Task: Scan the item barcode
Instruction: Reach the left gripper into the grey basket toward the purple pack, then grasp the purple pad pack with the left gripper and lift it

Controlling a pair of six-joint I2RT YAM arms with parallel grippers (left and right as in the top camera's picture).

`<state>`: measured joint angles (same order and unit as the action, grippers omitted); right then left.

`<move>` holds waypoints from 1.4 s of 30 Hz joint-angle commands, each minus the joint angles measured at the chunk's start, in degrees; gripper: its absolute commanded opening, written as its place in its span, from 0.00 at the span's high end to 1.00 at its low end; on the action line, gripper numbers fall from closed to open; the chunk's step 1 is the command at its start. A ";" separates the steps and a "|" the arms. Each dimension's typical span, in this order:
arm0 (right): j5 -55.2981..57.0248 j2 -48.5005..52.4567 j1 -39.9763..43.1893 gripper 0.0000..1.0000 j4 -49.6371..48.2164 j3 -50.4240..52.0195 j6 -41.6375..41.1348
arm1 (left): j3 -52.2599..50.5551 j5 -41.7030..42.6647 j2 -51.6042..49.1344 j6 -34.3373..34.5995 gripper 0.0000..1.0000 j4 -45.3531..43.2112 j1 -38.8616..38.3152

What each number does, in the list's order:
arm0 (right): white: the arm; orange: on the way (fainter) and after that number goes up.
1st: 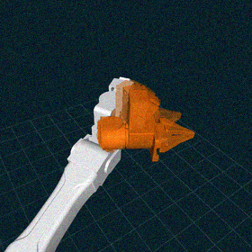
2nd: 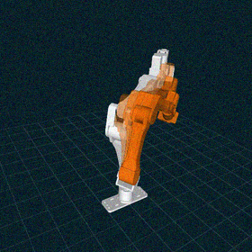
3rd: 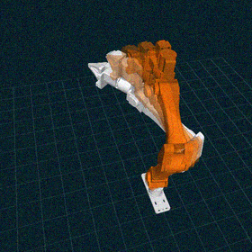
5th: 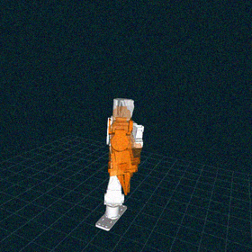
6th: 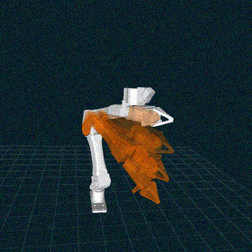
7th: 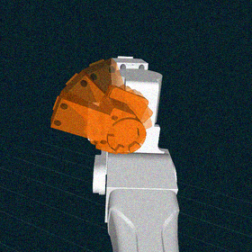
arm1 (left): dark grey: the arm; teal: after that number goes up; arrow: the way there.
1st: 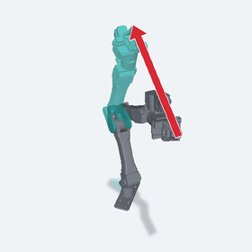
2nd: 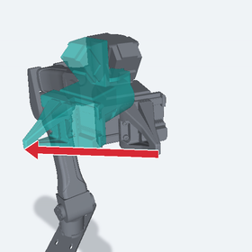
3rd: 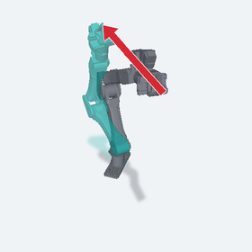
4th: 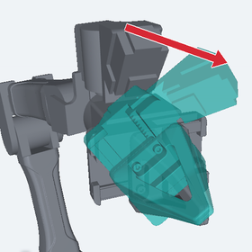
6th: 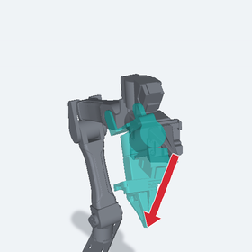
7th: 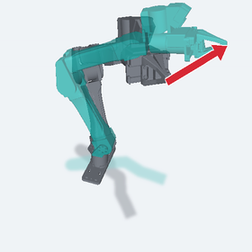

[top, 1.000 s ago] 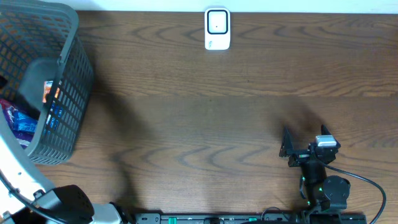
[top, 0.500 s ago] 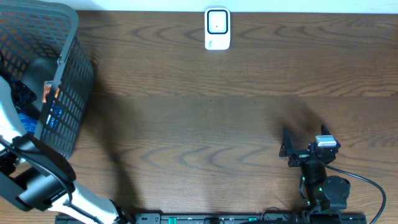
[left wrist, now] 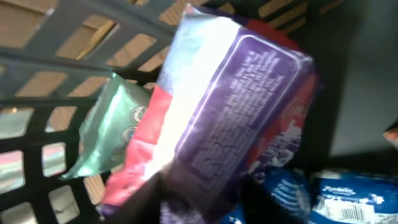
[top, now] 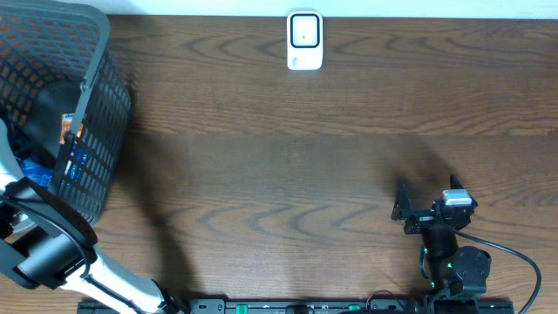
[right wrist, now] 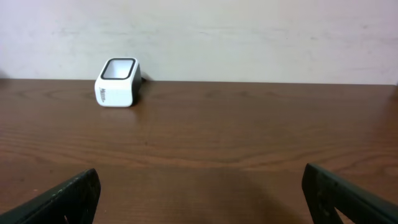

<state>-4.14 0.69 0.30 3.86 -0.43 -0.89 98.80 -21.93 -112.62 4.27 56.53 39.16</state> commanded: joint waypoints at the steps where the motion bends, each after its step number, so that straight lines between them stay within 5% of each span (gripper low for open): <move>1: 0.20 -0.31 -0.39 0.01 0.22 0.11 -0.79 | -0.07 0.61 -0.76 0.26 0.86 0.15 0.04; 2: 0.20 -0.31 -0.39 0.01 0.22 0.11 -0.79 | -0.07 1.01 -0.76 0.24 0.92 0.20 0.04; 11: 0.20 -0.31 -0.39 0.01 0.22 0.11 -0.79 | 0.98 10.34 2.80 0.44 0.93 3.30 -0.83; 19: 0.20 -0.31 -0.39 0.01 0.20 0.11 -0.79 | 2.14 34.42 20.00 0.48 0.93 -6.21 -1.64; 24: 0.20 -0.31 -0.39 0.01 0.20 0.11 -0.79 | 2.12 38.36 29.57 2.43 0.93 -11.02 -1.64; 25: 0.17 -0.31 -0.39 0.01 0.22 0.11 -0.79 | 2.10 37.64 30.18 2.40 0.83 -11.32 -1.64; 26: 0.17 -0.31 -0.39 0.01 0.22 0.11 -0.79 | 2.10 36.35 30.29 2.38 0.53 -11.21 -1.64; 29: 0.17 -0.31 -0.39 0.01 0.22 0.11 -0.79 | 1.31 30.91 29.35 1.18 0.16 -9.57 -1.62; 35: 0.17 -0.31 -0.39 0.01 0.20 0.11 -0.79 | -2.45 12.07 21.07 -7.06 0.02 -2.51 -1.62; 42: 0.20 -0.31 -0.39 0.01 0.20 0.11 -0.79 | -3.74 8.33 12.00 -10.84 0.02 -1.73 -1.57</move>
<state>-4.14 0.69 0.30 3.86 -0.43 -0.89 95.04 -9.30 -98.17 -2.17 54.72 37.45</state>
